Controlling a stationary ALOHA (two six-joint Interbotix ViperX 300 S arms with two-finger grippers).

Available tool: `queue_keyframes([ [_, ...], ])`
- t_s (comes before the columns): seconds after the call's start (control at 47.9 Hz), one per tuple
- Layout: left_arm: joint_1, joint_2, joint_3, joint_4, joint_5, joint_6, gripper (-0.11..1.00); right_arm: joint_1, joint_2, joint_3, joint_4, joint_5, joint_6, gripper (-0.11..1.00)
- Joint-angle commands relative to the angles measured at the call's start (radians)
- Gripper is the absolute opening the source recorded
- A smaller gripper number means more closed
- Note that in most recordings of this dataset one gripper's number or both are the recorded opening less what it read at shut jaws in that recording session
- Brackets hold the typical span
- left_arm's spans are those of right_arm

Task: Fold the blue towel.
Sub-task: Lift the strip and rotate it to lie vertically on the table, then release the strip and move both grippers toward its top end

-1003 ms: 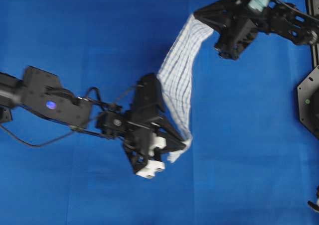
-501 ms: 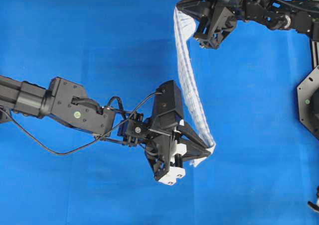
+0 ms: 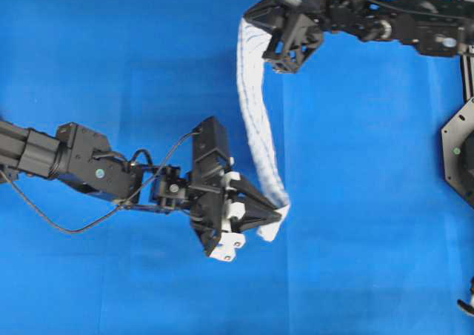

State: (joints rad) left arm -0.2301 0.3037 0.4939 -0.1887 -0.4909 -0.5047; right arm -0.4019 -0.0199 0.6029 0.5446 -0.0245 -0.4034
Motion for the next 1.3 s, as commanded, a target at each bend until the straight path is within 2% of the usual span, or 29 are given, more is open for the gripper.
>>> queue_keyframes([
  [0.0, -0.012, -0.044, 0.018, -0.029, -0.025, 0.002, 0.07, -0.003, 0.026, -0.054, -0.002, 0.006, -0.003, -0.05],
  [0.063, -0.02, -0.049, 0.038, -0.058, -0.029, 0.002, 0.07, -0.003, 0.063, -0.086, -0.003, 0.023, -0.006, -0.05],
  [0.188, -0.041, -0.06, 0.08, -0.153, -0.041, 0.002, 0.08, -0.002, 0.124, -0.14, -0.003, 0.052, -0.009, -0.05],
  [0.334, -0.054, -0.075, 0.126, -0.204, -0.058, 0.002, 0.14, 0.002, 0.175, -0.19, -0.002, 0.06, -0.009, -0.05],
  [0.439, -0.064, -0.081, 0.146, -0.224, -0.06, 0.002, 0.32, 0.003, 0.193, -0.213, -0.003, 0.061, -0.009, -0.05],
  [0.606, -0.08, -0.084, 0.16, -0.245, -0.054, 0.002, 0.74, 0.003, 0.212, -0.225, -0.002, 0.063, -0.011, -0.04],
  [0.668, -0.081, -0.087, 0.164, -0.245, -0.054, 0.002, 0.78, 0.005, 0.218, -0.229, -0.003, 0.066, -0.012, -0.03],
  [0.773, -0.081, -0.103, 0.178, -0.245, -0.038, -0.002, 0.74, 0.006, 0.221, -0.229, -0.003, 0.069, -0.011, 0.01],
  [0.856, -0.081, -0.126, 0.19, -0.245, -0.011, -0.002, 0.73, 0.009, 0.221, -0.229, -0.003, 0.064, -0.011, 0.11],
  [0.919, -0.083, -0.147, 0.199, -0.245, 0.015, -0.005, 0.73, 0.011, 0.221, -0.23, -0.002, 0.063, -0.011, 0.23],
  [1.149, -0.083, -0.275, 0.252, -0.245, 0.153, -0.003, 0.73, 0.011, 0.218, -0.229, -0.031, 0.035, -0.012, 0.88],
  [1.212, -0.084, -0.31, 0.265, -0.245, 0.186, -0.003, 0.72, 0.012, 0.209, -0.227, -0.034, 0.035, -0.012, 0.95],
  [1.274, -0.084, -0.35, 0.281, -0.245, 0.215, -0.002, 0.72, 0.012, 0.195, -0.224, -0.037, 0.037, -0.012, 0.9],
])
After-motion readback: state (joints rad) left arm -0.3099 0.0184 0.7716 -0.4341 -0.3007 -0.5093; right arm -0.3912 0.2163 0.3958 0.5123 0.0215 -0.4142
